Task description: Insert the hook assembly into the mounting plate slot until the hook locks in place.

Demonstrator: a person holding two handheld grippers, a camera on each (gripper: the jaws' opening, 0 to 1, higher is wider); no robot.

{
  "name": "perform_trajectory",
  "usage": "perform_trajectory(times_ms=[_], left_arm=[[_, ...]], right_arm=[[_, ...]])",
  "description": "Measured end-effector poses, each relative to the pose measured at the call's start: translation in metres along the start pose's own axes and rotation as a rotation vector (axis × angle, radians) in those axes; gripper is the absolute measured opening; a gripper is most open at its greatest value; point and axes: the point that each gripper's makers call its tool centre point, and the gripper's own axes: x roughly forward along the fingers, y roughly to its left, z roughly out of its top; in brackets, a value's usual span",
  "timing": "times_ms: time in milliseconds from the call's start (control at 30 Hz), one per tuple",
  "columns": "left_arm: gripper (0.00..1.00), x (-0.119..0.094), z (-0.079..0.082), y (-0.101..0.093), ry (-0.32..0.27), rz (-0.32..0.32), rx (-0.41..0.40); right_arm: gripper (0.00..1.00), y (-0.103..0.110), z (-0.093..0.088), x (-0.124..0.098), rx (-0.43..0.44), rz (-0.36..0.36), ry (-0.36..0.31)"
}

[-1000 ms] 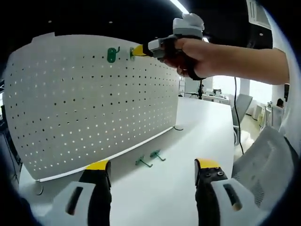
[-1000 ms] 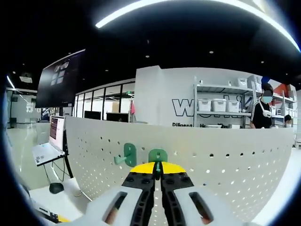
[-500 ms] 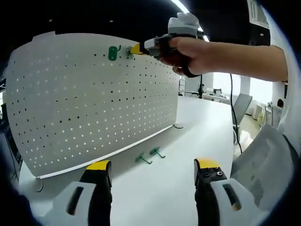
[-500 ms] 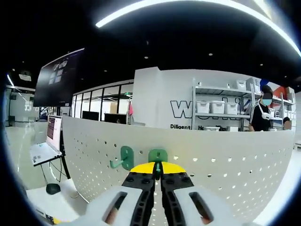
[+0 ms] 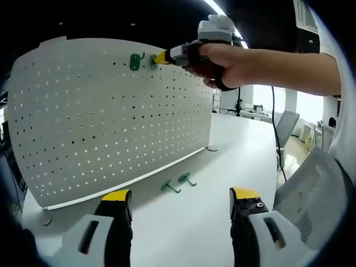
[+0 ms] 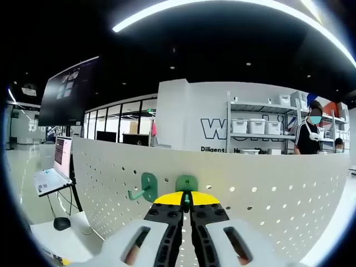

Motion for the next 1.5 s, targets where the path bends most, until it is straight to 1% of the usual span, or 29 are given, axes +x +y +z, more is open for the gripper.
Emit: perform_trajectory(times_ms=[267, 367, 400, 600, 700, 733, 833, 933, 1367, 1500], left_arm=[[0.73, -0.0017, -0.0029, 0.0018, 0.005, 0.005, -0.008], [0.73, -0.002, -0.0038, 0.0014, 0.004, 0.002, -0.013], [0.73, -0.002, -0.0045, 0.001, 0.006, 0.0, -0.013], [0.73, -0.0025, -0.0046, -0.0003, 0.011, -0.004, -0.008], [0.73, -0.0035, -0.0023, 0.0004, 0.006, -0.001, -0.006], [0.73, -0.004, -0.0016, 0.0007, 0.004, 0.0, -0.006], [0.73, -0.0047, -0.0024, 0.0026, 0.006, 0.004, -0.008], [0.73, -0.0062, -0.0015, 0.0035, 0.002, 0.006, -0.01], [0.73, -0.0065, 0.0017, 0.001, -0.002, 0.009, -0.016], [0.72, -0.0061, 0.0017, 0.0019, -0.001, 0.011, -0.015]], right_arm=[[0.01, 0.0009, -0.0023, 0.0017, 0.01, -0.016, -0.001], [0.01, 0.003, -0.0018, 0.0016, -0.011, -0.033, -0.003], [0.01, 0.002, -0.0017, 0.0015, 0.006, -0.042, -0.008], [0.01, 0.0016, -0.0022, 0.004, 0.028, -0.097, -0.01], [0.01, 0.0019, -0.0034, 0.0038, -0.001, -0.122, -0.023], [0.01, 0.0016, -0.0036, 0.0041, 0.016, -0.134, -0.026], [0.01, 0.0019, -0.0036, 0.0059, 0.001, -0.159, -0.028], [0.01, 0.001, -0.0043, 0.0065, 0.012, -0.178, -0.035], [0.02, 0.0009, -0.005, 0.0059, 0.017, -0.177, -0.036], [0.03, 0.0001, -0.0048, 0.0051, 0.044, -0.16, -0.039]])
